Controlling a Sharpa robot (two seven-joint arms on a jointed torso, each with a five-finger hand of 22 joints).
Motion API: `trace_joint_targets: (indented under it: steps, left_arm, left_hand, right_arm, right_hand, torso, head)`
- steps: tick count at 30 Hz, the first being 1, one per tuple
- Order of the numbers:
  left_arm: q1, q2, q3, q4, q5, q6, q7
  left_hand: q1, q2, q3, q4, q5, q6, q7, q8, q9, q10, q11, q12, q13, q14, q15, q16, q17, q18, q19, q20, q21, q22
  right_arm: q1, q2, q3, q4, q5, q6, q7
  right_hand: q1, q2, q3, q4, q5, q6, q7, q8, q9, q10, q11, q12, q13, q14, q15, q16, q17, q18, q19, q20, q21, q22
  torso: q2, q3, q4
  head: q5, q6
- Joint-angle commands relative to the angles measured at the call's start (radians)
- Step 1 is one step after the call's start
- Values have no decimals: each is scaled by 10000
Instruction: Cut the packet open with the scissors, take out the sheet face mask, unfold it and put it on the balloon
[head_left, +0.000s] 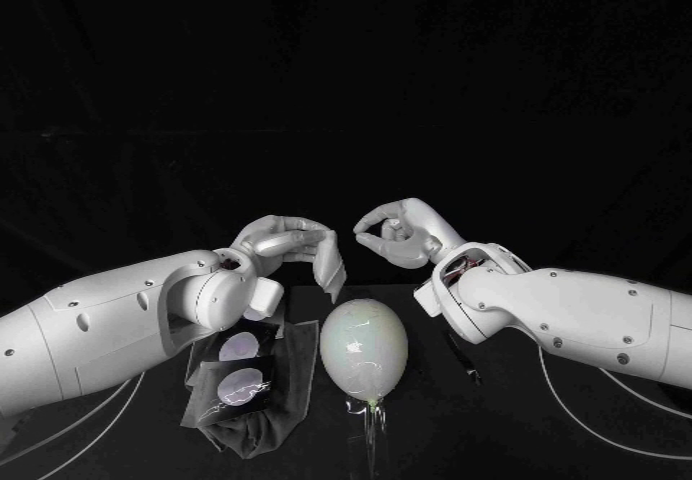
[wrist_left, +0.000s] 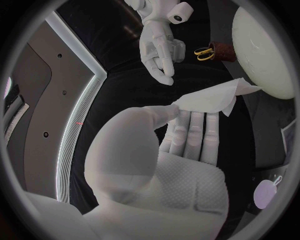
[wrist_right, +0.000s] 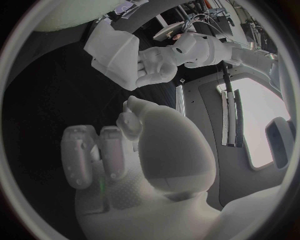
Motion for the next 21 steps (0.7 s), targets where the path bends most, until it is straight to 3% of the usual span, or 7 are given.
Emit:
trace_joint_targets:
  steps: [1,11,21]
  left_arm:
    - [20,-34,14,86,59,301,51]
    - [19,-115,14,238,27,398,68]
    - [19,-152,13,360,-35,416,79]
  left_hand:
    - [-31,-42,76,-22,23,-95,16,87,3022,92,1,48,13,76,-10,-25,21,203,-67,-30,68,21]
    - [-51,-39,112,-13,22,-128,16,132,3062,101,0,56,20,88,-13,-19,27,201,-67,-34,98,35]
    - [-58,-41,131,-15,21,-152,15,161,3089,115,-4,66,27,99,-18,-12,33,203,-65,-40,121,45]
  right_arm:
    - [-67,115,-2,8,-787,-483,270]
    - [-195,475,-10,-128,-809,-754,-382]
    - [-265,674,-12,-201,-877,-744,-983]
  right_hand:
    - [-92,-138,-32,-27,-17,20,42,-63,-33,60,37,55,-6,939,-79,39,2282,-170,786,-68,-35,2481]
    - [-566,-376,-234,188,-31,2,84,-261,-185,63,80,61,-35,921,-40,-3,2225,-139,720,-41,-164,2439]
    - [-776,-439,-350,338,-38,27,85,-329,-244,39,83,22,-76,908,-37,-36,2182,-119,678,-33,-248,2412]
  torso:
    - [11,1,11]
    - [-3,-6,6]
    - [0,-3,3]
  head:
    - [13,-1]
    - [10,-28]
    - [21,-46]
